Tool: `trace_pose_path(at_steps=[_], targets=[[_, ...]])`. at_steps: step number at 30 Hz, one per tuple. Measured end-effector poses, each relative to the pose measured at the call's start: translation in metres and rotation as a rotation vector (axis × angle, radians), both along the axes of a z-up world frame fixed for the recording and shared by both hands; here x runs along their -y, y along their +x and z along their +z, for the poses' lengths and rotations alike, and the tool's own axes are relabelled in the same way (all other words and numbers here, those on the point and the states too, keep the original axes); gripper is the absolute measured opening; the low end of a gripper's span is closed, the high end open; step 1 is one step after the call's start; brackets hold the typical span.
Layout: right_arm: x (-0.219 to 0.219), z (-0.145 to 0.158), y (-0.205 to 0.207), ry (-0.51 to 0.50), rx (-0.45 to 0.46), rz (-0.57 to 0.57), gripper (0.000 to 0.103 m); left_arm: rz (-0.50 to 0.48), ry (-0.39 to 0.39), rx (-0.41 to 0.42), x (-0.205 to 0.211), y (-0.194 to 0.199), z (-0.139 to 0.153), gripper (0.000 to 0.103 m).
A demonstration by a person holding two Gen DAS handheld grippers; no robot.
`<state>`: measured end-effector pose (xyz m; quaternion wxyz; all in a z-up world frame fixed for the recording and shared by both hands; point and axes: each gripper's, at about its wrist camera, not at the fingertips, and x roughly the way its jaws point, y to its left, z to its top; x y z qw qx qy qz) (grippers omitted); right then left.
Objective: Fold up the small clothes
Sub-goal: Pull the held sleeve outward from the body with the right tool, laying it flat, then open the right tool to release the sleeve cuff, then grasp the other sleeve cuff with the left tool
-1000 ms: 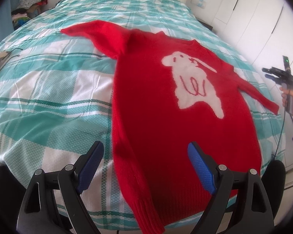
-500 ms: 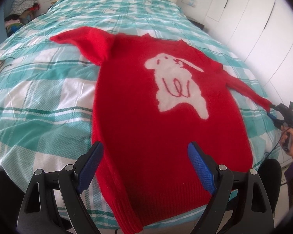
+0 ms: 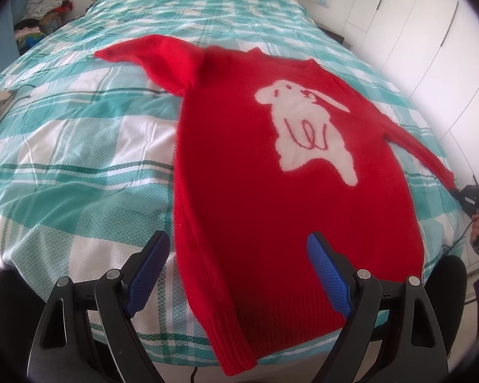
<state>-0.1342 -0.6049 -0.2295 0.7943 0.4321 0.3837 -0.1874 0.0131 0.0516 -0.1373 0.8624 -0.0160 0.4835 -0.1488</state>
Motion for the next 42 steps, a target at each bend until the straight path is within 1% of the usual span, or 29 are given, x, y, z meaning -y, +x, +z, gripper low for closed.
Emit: trace_pose_path(at_steps=[3,5,6,9,10,12,13,15,16,17,19,20,21,22,23,24,26,27,28,29,31,34,36,37,39,41,42], targets=[[-0.007,0.006,0.008,-0.072,-0.054,0.048,0.003,-0.019,0.011,0.015,0.001,-0.004,0.003,0.089],[-0.012,0.017,0.009,-0.114,-0.086,0.065,0.009,-0.02,0.021,0.02,-0.002,-0.005,0.004,0.089],[-0.015,0.024,0.007,-0.141,-0.09,0.064,0.011,-0.016,0.021,0.019,-0.005,-0.005,0.004,0.089],[-0.028,0.052,0.007,-0.241,-0.052,0.093,0.011,0.004,-0.004,0.001,-0.014,-0.001,0.002,0.089],[-0.032,0.058,0.011,-0.254,-0.031,0.118,0.011,0.009,-0.014,-0.008,-0.016,0.002,0.001,0.089],[-0.037,0.057,0.027,-0.223,0.022,0.176,0.012,0.018,-0.015,-0.031,-0.018,0.008,-0.001,0.089],[-0.038,0.051,0.035,-0.195,0.027,0.19,0.015,0.023,-0.017,-0.041,-0.02,0.011,0.001,0.089],[-0.038,0.033,0.048,-0.168,-0.011,0.198,0.02,0.022,-0.034,-0.048,-0.029,0.015,0.01,0.089],[-0.038,0.023,0.053,-0.164,-0.045,0.197,0.021,0.025,-0.041,-0.04,-0.038,0.016,0.017,0.089],[-0.036,0.015,0.051,-0.155,-0.059,0.185,0.021,0.031,-0.04,-0.026,-0.048,0.018,0.024,0.09],[-0.03,0.012,0.039,-0.141,-0.041,0.141,0.018,0.065,-0.016,0.005,-0.073,0.028,0.04,0.093],[-0.03,0.018,0.032,-0.174,-0.061,0.111,0.018,0.09,-0.004,0.023,-0.088,0.037,0.048,0.093],[-0.034,0.028,0.026,-0.235,-0.082,0.084,0.021,0.119,0.004,0.041,-0.103,0.05,0.058,0.093],[-0.041,0.04,0.02,-0.295,-0.087,0.072,0.021,0.153,0.001,0.061,-0.118,0.065,0.068,0.093],[-0.049,0.053,0.015,-0.336,-0.067,0.075,0.021,0.182,-0.023,0.086,-0.134,0.083,0.078,0.093],[-0.06,0.067,0.011,-0.368,-0.036,0.084,0.022,0.207,-0.064,0.115,-0.148,0.104,0.089,0.095],[-0.084,0.091,0.007,-0.436,0.009,0.108,0.033,0.24,-0.137,0.145,-0.172,0.151,0.101,0.097],[-0.099,0.1,0.007,-0.472,0.032,0.122,0.045,0.241,-0.169,0.137,-0.18,0.179,0.1,0.098],[-0.115,0.107,0.007,-0.499,0.062,0.139,0.054,0.241,-0.186,0.119,-0.186,0.208,0.095,0.098],[-0.13,0.111,0.007,-0.519,0.094,0.16,0.056,0.262,-0.18,0.109,-0.19,0.235,0.088,0.098],[-0.159,0.114,0.011,-0.531,0.136,0.197,0.057,0.31,-0.16,0.07,-0.195,0.284,0.065,0.097],[-0.195,0.108,0.017,-0.486,0.184,0.23,0.057,0.356,-0.166,0.01,-0.201,0.341,0.026,0.096],[-0.215,0.104,0.02,-0.455,0.204,0.245,0.057,0.383,-0.169,0.005,-0.205,0.369,0.004,0.089],[-0.224,0.101,0.02,-0.451,0.207,0.257,0.057,0.396,-0.169,0.004,-0.208,0.38,-0.006,0.088],[-0.24,0.098,0.024,-0.463,0.197,0.279,0.057,0.426,-0.181,0.003,-0.211,0.398,-0.026,0.081],[-0.253,0.096,0.029,-0.481,0.183,0.304,0.057,0.451,-0.226,0.009,-0.216,0.41,-0.042,0.078],[-0.257,0.094,0.033,-0.49,0.176,0.319,0.057,0.455,-0.256,0.031,-0.218,0.413,-0.047,0.074]])
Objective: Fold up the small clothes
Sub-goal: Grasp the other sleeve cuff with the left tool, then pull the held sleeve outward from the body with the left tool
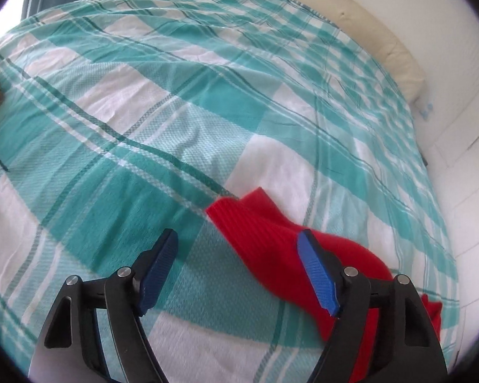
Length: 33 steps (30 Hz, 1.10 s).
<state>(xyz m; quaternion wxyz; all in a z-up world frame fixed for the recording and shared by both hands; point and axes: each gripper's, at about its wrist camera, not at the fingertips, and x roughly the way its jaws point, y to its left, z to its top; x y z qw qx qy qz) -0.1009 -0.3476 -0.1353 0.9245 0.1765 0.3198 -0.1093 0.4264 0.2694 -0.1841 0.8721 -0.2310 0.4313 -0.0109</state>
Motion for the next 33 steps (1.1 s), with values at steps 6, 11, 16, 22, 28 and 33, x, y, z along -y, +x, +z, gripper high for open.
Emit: trace_pose_path(at_steps=[6,11,16,22,28,33], targets=[[-0.021,-0.003,0.015,-0.056,-0.028,0.031,0.057,-0.006,-0.048,0.084,-0.006,-0.003,0.006,0.006],[-0.033,0.005,0.018,-0.075,0.002,0.058,0.057,0.076,0.046,0.162,-0.05,-0.072,0.074,0.006],[-0.046,0.003,0.025,-0.066,0.016,0.109,0.06,0.122,0.167,0.106,-0.094,-0.153,0.094,0.005],[-0.058,0.001,0.026,-0.021,0.029,0.133,0.06,0.122,0.226,-0.035,-0.1,-0.23,0.038,0.005],[-0.069,0.0,0.023,-0.02,0.007,0.143,0.061,0.129,0.162,-0.146,-0.113,-0.254,0.0,0.01],[-0.081,0.004,0.022,-0.058,0.0,0.154,0.061,0.142,0.135,-0.08,-0.133,-0.273,0.022,0.068]])
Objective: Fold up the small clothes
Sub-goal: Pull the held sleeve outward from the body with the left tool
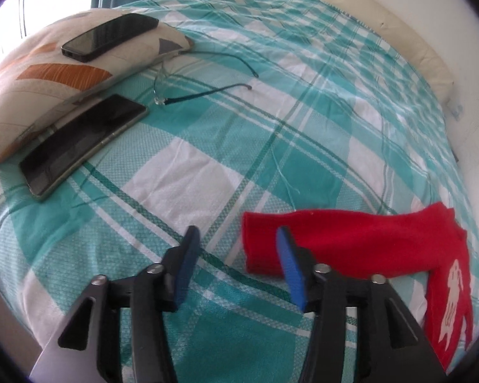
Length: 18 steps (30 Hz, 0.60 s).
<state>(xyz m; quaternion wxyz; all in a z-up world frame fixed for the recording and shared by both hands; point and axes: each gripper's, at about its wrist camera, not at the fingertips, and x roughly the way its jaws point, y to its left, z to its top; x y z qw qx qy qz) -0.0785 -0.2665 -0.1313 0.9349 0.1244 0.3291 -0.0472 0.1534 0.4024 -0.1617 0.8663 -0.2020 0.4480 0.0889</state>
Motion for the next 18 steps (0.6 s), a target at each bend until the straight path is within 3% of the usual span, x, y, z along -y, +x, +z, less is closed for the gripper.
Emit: trace_pose_path(at_steps=[3,5,7,8,9,13,18], targets=[[-0.006,0.001,0.004,-0.008,0.002,0.005,0.061,-0.043,-0.042,0.033,-0.011,0.013,0.0,0.073],[-0.011,0.001,0.009,-0.003,-0.003,0.014,0.061,-0.107,-0.097,-0.021,-0.01,0.035,-0.017,0.07],[-0.018,0.002,0.014,-0.003,-0.004,0.021,0.061,-0.162,-0.149,-0.074,-0.005,0.049,-0.033,0.048],[-0.021,0.004,0.015,-0.004,0.001,0.026,0.061,-0.189,-0.145,-0.081,-0.001,0.053,-0.036,0.023],[-0.024,0.006,0.015,-0.008,0.007,0.029,0.061,-0.206,-0.135,-0.084,0.003,0.054,-0.037,0.006],[-0.034,0.015,0.013,-0.045,0.02,0.032,0.061,-0.116,-0.02,-0.064,-0.003,0.046,-0.026,0.004],[-0.037,0.017,0.01,-0.059,0.02,0.03,0.061,-0.062,-0.005,-0.103,-0.02,0.047,-0.039,0.003]])
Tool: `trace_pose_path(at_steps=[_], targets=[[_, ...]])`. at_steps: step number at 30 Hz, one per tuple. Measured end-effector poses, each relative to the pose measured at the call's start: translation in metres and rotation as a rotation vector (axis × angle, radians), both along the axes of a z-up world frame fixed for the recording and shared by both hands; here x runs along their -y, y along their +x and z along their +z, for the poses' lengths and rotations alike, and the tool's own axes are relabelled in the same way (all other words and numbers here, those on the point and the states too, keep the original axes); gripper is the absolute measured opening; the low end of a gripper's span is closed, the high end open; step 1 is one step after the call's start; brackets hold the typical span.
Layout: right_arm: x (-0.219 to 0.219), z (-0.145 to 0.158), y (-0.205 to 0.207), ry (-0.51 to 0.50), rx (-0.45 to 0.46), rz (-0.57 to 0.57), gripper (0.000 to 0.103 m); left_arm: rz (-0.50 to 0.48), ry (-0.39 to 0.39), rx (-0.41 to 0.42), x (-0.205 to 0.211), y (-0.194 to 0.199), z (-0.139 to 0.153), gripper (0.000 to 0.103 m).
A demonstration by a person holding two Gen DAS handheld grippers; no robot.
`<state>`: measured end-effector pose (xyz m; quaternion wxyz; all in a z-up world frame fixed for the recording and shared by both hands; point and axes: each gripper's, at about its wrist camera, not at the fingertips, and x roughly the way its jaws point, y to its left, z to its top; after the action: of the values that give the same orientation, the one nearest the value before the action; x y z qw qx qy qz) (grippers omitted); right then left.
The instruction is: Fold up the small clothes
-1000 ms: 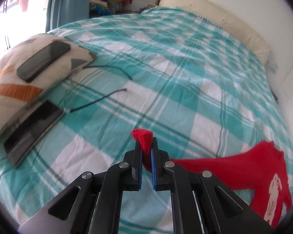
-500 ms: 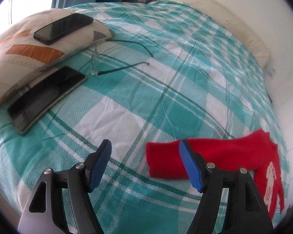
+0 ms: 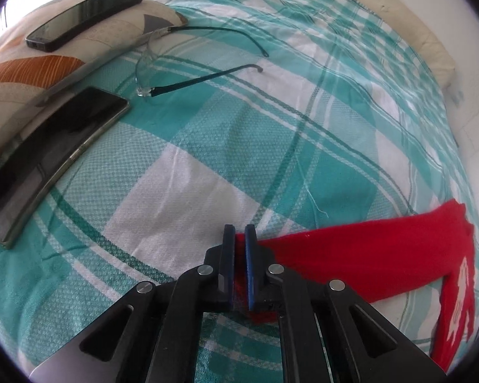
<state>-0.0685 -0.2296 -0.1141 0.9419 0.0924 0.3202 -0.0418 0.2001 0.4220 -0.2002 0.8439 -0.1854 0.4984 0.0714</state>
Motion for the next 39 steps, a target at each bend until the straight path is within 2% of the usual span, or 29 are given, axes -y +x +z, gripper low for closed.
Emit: trace_pose_path(at_steps=[2,5,6,7,8,9,10,12,14,17,19,22,24,27,29,30,32,34,39], targets=[[0.001,-0.001,0.0,0.011,-0.007,-0.001,0.061,-0.017,0.062,0.012,0.01,-0.003,0.007,0.005],[0.002,-0.002,-0.002,0.02,-0.003,-0.001,0.061,-0.048,0.19,0.059,0.041,-0.019,0.037,0.016],[0.002,-0.002,-0.003,0.016,-0.001,-0.006,0.063,-0.082,0.214,0.095,0.055,-0.027,0.051,0.033],[0.003,-0.003,-0.004,0.011,0.002,-0.014,0.07,-0.132,0.218,0.139,0.073,-0.037,0.065,0.046],[0.004,-0.004,-0.004,0.006,0.005,-0.025,0.073,-0.182,0.223,0.179,0.093,-0.046,0.077,0.075],[0.004,-0.004,-0.004,0.005,0.006,-0.034,0.076,-0.237,0.224,0.217,0.114,-0.055,0.086,0.094],[0.005,-0.005,-0.002,0.008,0.004,-0.044,0.076,-0.305,0.219,0.246,0.137,-0.062,0.093,0.097],[0.008,-0.006,0.001,0.02,0.0,-0.066,0.076,-0.453,0.214,0.249,0.183,-0.068,0.092,0.098],[0.007,-0.006,0.003,0.031,0.01,-0.082,0.076,-0.578,0.207,0.217,0.225,-0.064,0.078,0.098],[0.002,-0.005,0.006,0.017,0.016,-0.094,0.076,-0.67,0.223,0.199,0.261,-0.046,0.053,0.098],[-0.002,-0.006,0.009,0.009,0.008,-0.091,0.076,-0.688,0.246,0.182,0.268,-0.029,0.034,0.101],[-0.01,-0.008,0.012,-0.013,-0.008,-0.089,0.076,-0.708,0.237,0.014,0.268,-0.011,-0.011,0.103],[-0.013,-0.009,0.014,-0.026,-0.017,-0.093,0.076,-0.702,0.238,0.074,0.263,-0.021,-0.012,0.103],[-0.013,-0.014,0.018,-0.045,-0.046,-0.108,0.076,-0.706,0.272,0.057,0.262,-0.036,-0.012,0.103],[-0.012,-0.015,0.019,-0.052,-0.062,-0.122,0.076,-0.67,0.298,0.144,0.262,-0.048,-0.017,0.103],[-0.011,-0.015,0.019,-0.056,-0.065,-0.13,0.076,-0.67,0.322,0.163,0.264,-0.052,-0.02,0.103],[-0.009,-0.013,0.019,-0.07,-0.065,-0.149,0.076,-0.671,0.343,0.156,0.268,-0.051,-0.018,0.103],[-0.009,-0.011,0.02,-0.073,-0.06,-0.165,0.076,-0.671,0.329,0.153,0.266,-0.051,-0.018,0.103],[-0.016,-0.007,0.034,-0.029,-0.063,-0.172,0.076,-0.674,0.328,0.148,0.267,-0.05,-0.017,0.103]])
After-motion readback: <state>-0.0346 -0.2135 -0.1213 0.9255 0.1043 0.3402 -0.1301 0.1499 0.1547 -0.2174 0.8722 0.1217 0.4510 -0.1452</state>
